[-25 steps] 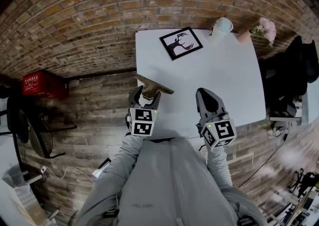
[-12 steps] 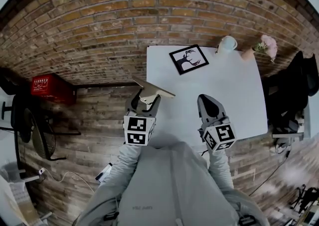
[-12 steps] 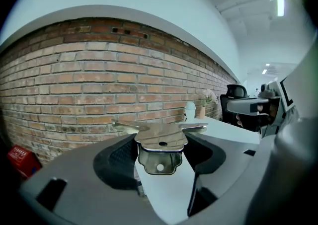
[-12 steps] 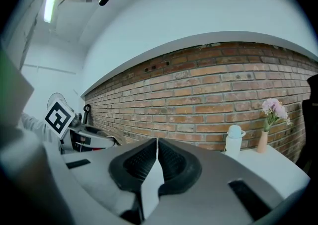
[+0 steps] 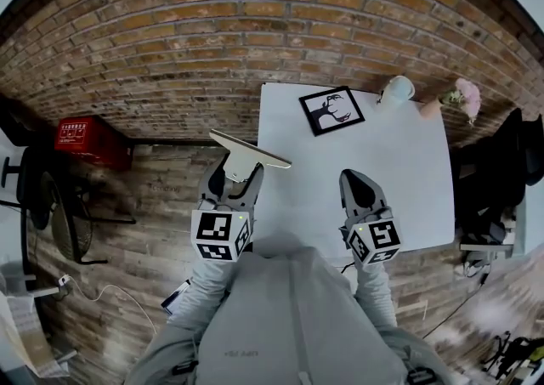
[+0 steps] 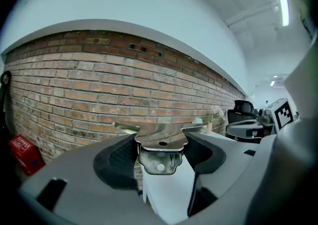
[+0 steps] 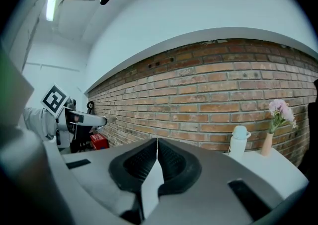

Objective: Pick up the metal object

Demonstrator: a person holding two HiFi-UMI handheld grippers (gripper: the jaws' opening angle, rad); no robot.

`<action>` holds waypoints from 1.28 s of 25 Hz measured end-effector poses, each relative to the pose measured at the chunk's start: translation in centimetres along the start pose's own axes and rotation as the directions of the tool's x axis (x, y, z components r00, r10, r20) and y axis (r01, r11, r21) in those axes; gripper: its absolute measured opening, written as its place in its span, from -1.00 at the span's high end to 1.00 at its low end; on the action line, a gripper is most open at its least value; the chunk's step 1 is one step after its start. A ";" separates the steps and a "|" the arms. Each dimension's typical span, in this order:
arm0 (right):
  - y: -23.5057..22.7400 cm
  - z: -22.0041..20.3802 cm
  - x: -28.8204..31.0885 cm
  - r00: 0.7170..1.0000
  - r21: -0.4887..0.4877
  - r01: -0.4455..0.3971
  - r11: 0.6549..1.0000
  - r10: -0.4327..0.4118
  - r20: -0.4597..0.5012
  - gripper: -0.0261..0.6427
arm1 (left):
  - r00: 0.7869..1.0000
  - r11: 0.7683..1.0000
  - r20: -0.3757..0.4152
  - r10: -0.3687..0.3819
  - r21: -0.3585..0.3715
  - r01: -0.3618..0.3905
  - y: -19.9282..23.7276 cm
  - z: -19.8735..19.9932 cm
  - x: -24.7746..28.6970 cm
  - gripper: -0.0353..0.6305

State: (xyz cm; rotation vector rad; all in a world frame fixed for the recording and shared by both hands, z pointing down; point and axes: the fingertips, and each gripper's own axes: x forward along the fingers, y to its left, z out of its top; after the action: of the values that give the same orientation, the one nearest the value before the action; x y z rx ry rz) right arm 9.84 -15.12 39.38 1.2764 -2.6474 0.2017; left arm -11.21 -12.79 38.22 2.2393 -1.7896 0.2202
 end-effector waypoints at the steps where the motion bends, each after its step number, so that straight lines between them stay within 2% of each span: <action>1: 0.0 0.1 0.1 1.000 0.000 0.002 1.000 -0.002 0.001 0.85 | 1.000 1.000 0.006 0.001 -0.006 -0.001 0.2 0.2 -0.1 -0.01; 15: -0.8 2.2 0.5 0.998 -0.019 0.044 0.999 -0.043 0.053 0.85 | 1.000 0.999 -0.014 0.004 -0.033 -0.004 2.3 -0.6 -0.6 -0.01; 32: 0.0 1.8 0.6 0.998 -0.026 0.048 0.998 -0.047 0.039 0.85 | 1.000 0.999 -0.022 -0.022 -0.031 0.021 2.3 -0.7 -0.2 -0.01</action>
State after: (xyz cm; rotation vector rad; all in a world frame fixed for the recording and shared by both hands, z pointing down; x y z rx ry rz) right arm 9.27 -16.00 37.76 1.3466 -2.6385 0.1352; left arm -13.44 -12.83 39.08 2.2253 -1.7449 0.2119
